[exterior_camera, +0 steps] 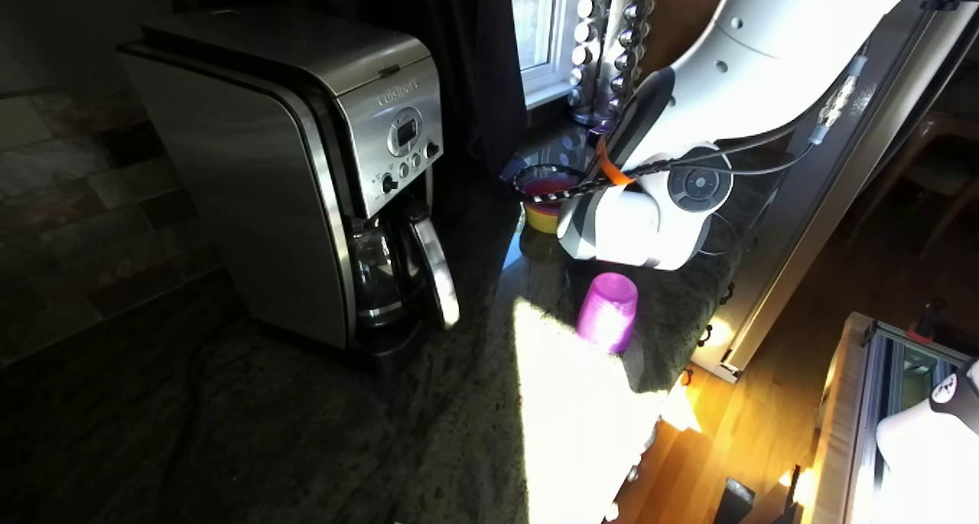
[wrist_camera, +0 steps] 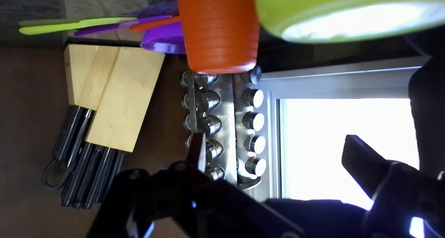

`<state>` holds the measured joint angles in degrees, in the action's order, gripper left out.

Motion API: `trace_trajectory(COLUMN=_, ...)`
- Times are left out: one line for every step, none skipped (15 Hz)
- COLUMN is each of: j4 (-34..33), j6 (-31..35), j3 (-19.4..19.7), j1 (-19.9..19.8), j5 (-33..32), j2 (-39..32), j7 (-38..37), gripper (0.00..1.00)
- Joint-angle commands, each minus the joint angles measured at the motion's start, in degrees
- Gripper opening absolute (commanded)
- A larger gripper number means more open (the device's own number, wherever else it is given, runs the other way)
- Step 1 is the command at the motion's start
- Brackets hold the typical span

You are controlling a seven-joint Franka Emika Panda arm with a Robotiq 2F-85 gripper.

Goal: Turn the green cup

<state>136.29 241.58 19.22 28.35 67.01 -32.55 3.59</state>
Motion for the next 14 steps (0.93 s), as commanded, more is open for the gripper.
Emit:
trace_trajectory(j4=7.9, j6=-1.6, j3=-8.5, j1=-9.3, j5=-6.8, j2=11.3, j7=2.5, gripper=1.00)
trace_trajectory(j4=9.3, j6=-2.8, j3=-9.9, j1=-11.3, j5=-8.3, j2=13.5, j7=3.4, gripper=1.00)
trace_trajectory(j4=10.6, j6=-4.5, j3=-11.0, j1=-13.0, j5=-9.7, j2=15.7, j7=4.6, gripper=1.00)
trace_trajectory(j4=12.0, j6=-5.8, j3=-11.8, j1=-14.6, j5=-11.7, j2=17.5, j7=5.5, gripper=1.00)
trace_trajectory(j4=13.5, j6=-7.4, j3=-12.3, j1=-15.9, j5=-13.7, j2=19.6, j7=7.4, gripper=1.00)
trace_trajectory(j4=14.7, j6=-9.1, j3=-12.7, j1=-17.1, j5=-14.9, j2=21.3, j7=9.2, gripper=1.00)
trace_trajectory(j4=15.8, j6=-10.8, j3=-12.9, j1=-18.0, j5=-15.8, j2=23.1, j7=11.2, gripper=1.00)
trace_trajectory(j4=16.7, j6=-12.4, j3=-13.0, j1=-18.8, j5=-16.3, j2=24.8, j7=13.2, gripper=1.00)
trace_trajectory(j4=17.7, j6=-14.1, j3=-13.2, j1=-19.5, j5=-16.8, j2=26.6, j7=15.1, gripper=1.00)
trace_trajectory(j4=18.5, j6=-15.8, j3=-13.3, j1=-20.0, j5=-17.0, j2=28.3, j7=17.3, gripper=1.00)
trace_trajectory(j4=19.5, j6=-17.3, j3=-11.6, j1=-18.4, j5=-16.8, j2=30.1, j7=19.8, gripper=1.00)
trace_trajectory(j4=20.2, j6=-17.6, j3=-11.8, j1=-18.4, j5=-16.9, j2=31.6, j7=20.5, gripper=1.00)
trace_trajectory(j4=16.1, j6=-14.6, j3=-11.8, j1=-18.5, j5=-15.3, j2=26.0, j7=17.9, gripper=1.00)
trace_trajectory(j4=16.9, j6=-15.1, j3=-11.8, j1=-18.5, j5=-15.3, j2=27.5, j7=19.1, gripper=1.00)
